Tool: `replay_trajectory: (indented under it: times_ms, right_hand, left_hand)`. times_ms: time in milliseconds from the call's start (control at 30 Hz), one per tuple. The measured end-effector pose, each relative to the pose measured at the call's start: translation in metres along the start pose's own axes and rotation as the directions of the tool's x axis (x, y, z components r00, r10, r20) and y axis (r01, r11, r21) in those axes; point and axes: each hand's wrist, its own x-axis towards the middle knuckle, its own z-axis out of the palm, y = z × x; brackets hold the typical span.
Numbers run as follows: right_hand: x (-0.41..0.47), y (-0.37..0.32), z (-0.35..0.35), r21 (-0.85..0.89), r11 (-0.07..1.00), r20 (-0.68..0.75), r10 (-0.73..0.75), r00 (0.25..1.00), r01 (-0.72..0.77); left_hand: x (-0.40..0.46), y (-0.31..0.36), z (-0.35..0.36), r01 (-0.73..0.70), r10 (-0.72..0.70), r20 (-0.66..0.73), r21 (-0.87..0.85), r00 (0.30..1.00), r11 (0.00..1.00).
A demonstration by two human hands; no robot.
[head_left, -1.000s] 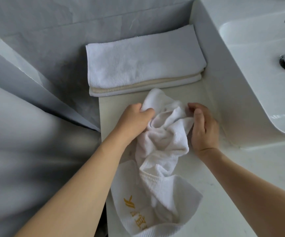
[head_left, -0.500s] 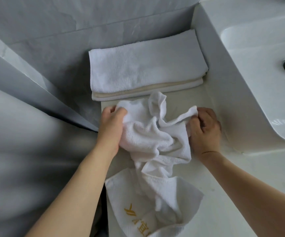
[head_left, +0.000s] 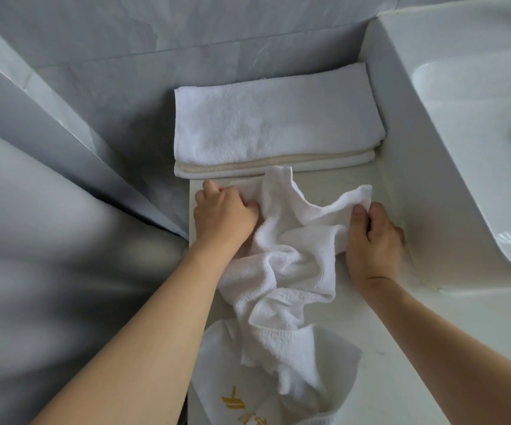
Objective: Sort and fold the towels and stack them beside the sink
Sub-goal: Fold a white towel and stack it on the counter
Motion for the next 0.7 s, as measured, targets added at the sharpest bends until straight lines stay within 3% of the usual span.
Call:
replay_trajectory:
  times_ms: [100, 167, 233, 333, 467, 533, 600, 667, 700]
  right_hand:
    - [0.001, -0.004, -0.001, -0.056, 0.998, 0.015, 0.010, 1.000, -0.009]
    - [0.002, -0.005, -0.003, -0.094, 0.996, 0.033, 0.007, 0.999, -0.004]
    - [0.004, -0.004, -0.003, -0.110, 0.994, 0.041, 0.014, 0.999, -0.009]
    - [0.008, -0.003, 0.000, -0.079, 0.997, 0.027, 0.027, 0.999, -0.025]
    - [0.020, -0.002, 0.003, 0.011, 0.994, -0.027, 0.106, 0.994, -0.106]
    - [0.028, -0.003, 0.004, 0.033, 0.990, -0.056, 0.137, 0.989, -0.135]
    - [0.033, -0.003, 0.004, 0.052, 0.987, -0.105, 0.155, 0.982, -0.150]
    - [0.036, 0.000, 0.005, 0.071, 0.985, -0.136, 0.164, 0.977, -0.155]
    - [0.035, 0.001, 0.004, 0.082, 0.984, -0.131, 0.167, 0.977, -0.157]
  left_hand:
    - [-0.015, -0.003, 0.000, 0.038, -0.044, -0.029, -0.181, 0.999, 0.983]
    - [-0.023, -0.004, -0.002, 0.026, -0.041, -0.071, -0.201, 0.997, 0.979]
    - [-0.021, -0.002, -0.006, 0.122, -0.118, 0.030, -0.291, 0.993, 0.949]
    - [-0.013, 0.005, -0.018, 0.426, -0.288, 0.320, -0.563, 0.903, 0.708]
    - [-0.023, -0.002, -0.006, 0.473, -0.265, 0.396, -0.664, 0.879, 0.579]
    - [-0.032, -0.013, -0.001, 0.398, -0.251, 0.314, -0.797, 0.915, 0.454]
    - [-0.039, -0.023, -0.004, 0.196, -0.317, 0.068, -0.900, 0.946, 0.390]
    - [-0.045, -0.031, -0.012, 0.046, -0.396, -0.185, -0.860, 0.899, 0.508]
    - [-0.046, -0.035, -0.013, 0.052, -0.389, -0.225, -0.807, 0.893, 0.588]
